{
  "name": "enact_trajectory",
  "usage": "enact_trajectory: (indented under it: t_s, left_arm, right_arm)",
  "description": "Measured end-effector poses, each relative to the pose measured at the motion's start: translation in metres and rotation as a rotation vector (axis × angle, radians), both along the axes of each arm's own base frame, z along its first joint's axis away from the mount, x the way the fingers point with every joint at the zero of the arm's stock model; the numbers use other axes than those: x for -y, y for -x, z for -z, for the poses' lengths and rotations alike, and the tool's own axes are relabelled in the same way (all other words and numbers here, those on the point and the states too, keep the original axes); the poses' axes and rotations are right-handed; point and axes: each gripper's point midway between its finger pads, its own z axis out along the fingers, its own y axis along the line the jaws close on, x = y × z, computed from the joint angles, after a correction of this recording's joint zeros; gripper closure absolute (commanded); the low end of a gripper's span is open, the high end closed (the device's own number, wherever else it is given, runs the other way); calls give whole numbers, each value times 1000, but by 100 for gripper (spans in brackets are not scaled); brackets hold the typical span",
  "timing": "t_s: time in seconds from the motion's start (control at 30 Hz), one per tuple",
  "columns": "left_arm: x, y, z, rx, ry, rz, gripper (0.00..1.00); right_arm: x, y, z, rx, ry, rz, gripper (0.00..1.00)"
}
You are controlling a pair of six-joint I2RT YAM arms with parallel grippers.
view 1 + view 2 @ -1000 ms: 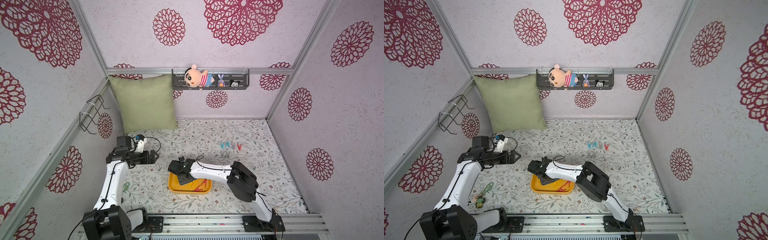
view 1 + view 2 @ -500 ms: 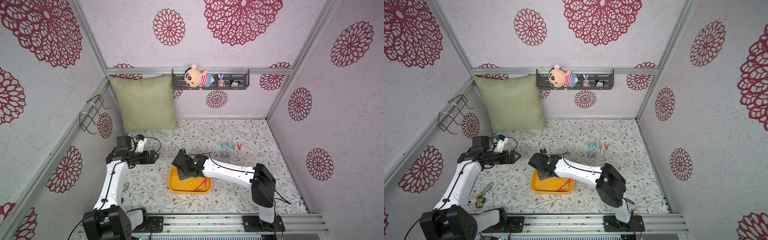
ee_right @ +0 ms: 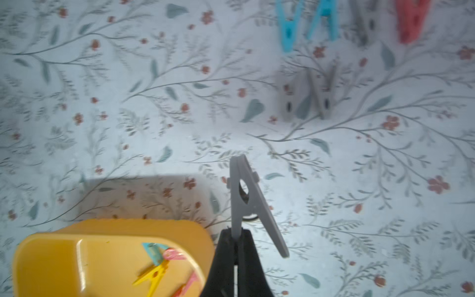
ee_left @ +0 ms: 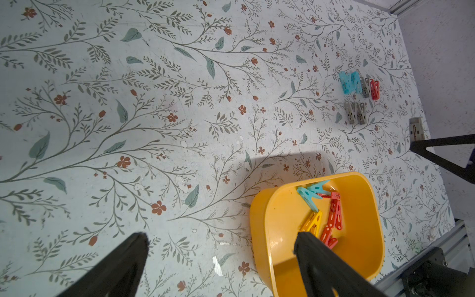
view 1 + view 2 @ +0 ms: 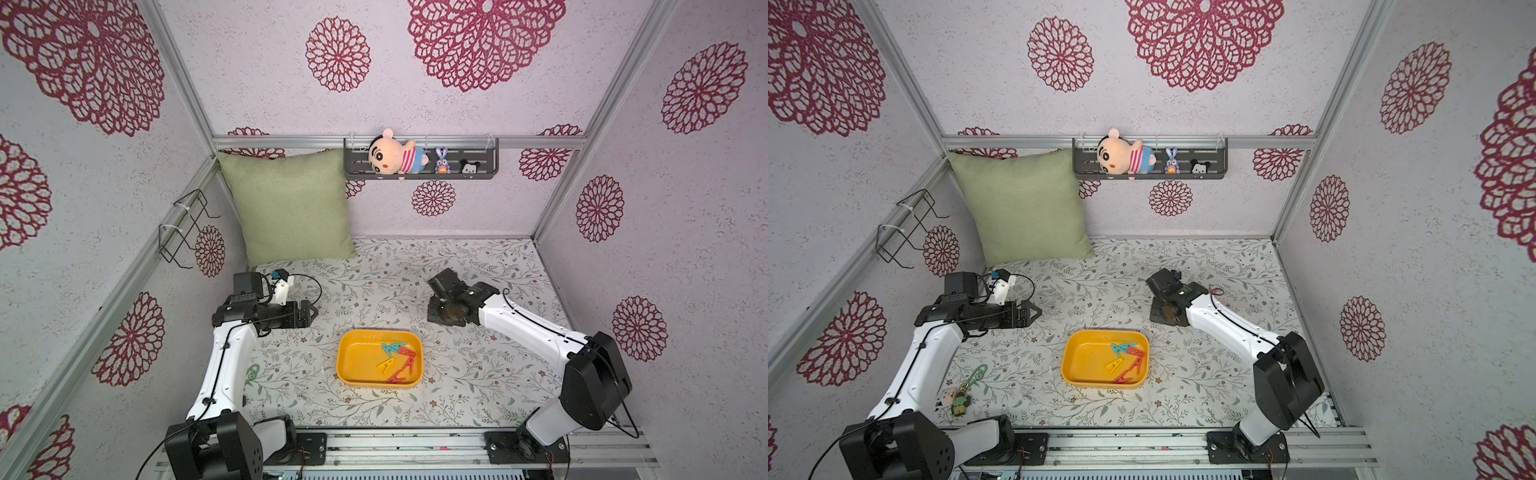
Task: Take the clothespins out of the storage box
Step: Pick up the clothespin from the storage box, then place the clothespin at the center of the board.
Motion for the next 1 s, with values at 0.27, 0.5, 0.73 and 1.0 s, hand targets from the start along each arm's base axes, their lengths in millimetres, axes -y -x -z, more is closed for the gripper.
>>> enact_trajectory:
  t_s: [0.27, 0.5, 0.73, 1.0]
  left_arm:
    - [0, 0, 0, 1, 3, 1, 3]
    - [0, 0, 0, 0, 2, 1, 3]
    - [0, 0, 0, 0, 3, 1, 3]
    - [0, 0, 0, 0, 2, 1, 3]
  right_arm:
    - [68, -12, 40, -98, 69, 80, 100]
    - [92, -34, 61, -124, 44, 110, 100]
    - [97, -41, 89, -174, 47, 95, 100]
    - [90, -63, 96, -168, 53, 79, 100]
